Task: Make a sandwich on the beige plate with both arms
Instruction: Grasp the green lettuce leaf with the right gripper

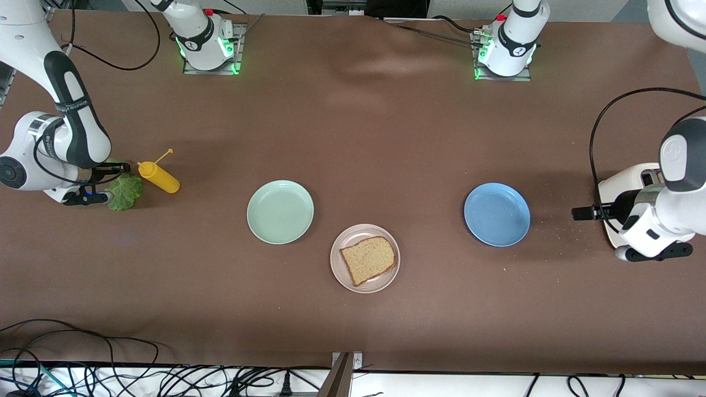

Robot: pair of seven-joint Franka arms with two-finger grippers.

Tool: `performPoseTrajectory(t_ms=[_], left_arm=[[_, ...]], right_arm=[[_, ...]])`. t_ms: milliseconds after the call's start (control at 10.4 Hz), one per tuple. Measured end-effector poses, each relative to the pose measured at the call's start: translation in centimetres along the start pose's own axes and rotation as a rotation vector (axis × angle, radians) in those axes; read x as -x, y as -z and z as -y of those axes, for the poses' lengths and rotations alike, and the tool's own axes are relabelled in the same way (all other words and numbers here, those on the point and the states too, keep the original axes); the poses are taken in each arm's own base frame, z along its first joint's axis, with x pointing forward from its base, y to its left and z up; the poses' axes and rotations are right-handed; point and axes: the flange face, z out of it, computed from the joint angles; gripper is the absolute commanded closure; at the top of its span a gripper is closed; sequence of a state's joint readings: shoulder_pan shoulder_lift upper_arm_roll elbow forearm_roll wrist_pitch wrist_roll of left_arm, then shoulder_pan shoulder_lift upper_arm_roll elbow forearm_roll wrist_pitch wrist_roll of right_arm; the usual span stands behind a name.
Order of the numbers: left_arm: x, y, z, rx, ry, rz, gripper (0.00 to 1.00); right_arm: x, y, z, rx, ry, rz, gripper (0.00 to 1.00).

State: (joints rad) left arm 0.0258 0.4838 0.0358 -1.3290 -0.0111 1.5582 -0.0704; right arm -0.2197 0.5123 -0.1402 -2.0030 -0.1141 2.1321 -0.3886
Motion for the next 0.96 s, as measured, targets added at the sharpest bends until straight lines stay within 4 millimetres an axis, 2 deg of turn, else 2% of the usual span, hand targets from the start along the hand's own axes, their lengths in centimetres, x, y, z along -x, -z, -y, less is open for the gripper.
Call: performPoseTrajectory(t_ms=[96, 193, 289, 482, 674, 771, 867, 963], left_arm=[[1.0, 0.4, 0.2, 0.003, 0.002, -0.026, 0.00], [2.2, 0.3, 0.4, 0.009, 0.003, -0.075, 0.00], [3.3, -0.4, 0.5, 0.014, 0.003, -0.120, 0.00], [5.4, -2.4, 0.3, 0.019, -0.003, -0.158, 0.00], [6.9, -2.4, 0.3, 0.021, -0.007, -0.175, 0.00], [8.0, -2.0, 0.1, 0.022, -0.011, -0.177, 0.00], [9.3, -2.5, -0.3, 0.020, -0.021, -0.164, 0.00], [10.3, -4.1, -0.8, 0.017, -0.031, -0.132, 0.00]], right_arm=[[-0.2, 0.5, -0.2, 0.004, 0.013, -0.007, 1.00], [-0.4, 1.9, -0.5, 0.008, 0.027, -0.010, 1.00], [-0.7, 4.3, -1.0, 0.010, 0.052, -0.006, 1.00], [-1.0, 11.3, -2.2, 0.021, 0.114, -0.013, 1.00], [-0.8, 18.1, -2.6, 0.043, 0.183, -0.048, 1.00], [-0.9, 21.1, -1.6, 0.046, 0.225, -0.056, 1.00], [-1.2, 24.1, 0.6, 0.042, 0.266, -0.059, 1.00], [-1.5, 27.1, 3.8, 0.038, 0.319, -0.069, 1.00]])
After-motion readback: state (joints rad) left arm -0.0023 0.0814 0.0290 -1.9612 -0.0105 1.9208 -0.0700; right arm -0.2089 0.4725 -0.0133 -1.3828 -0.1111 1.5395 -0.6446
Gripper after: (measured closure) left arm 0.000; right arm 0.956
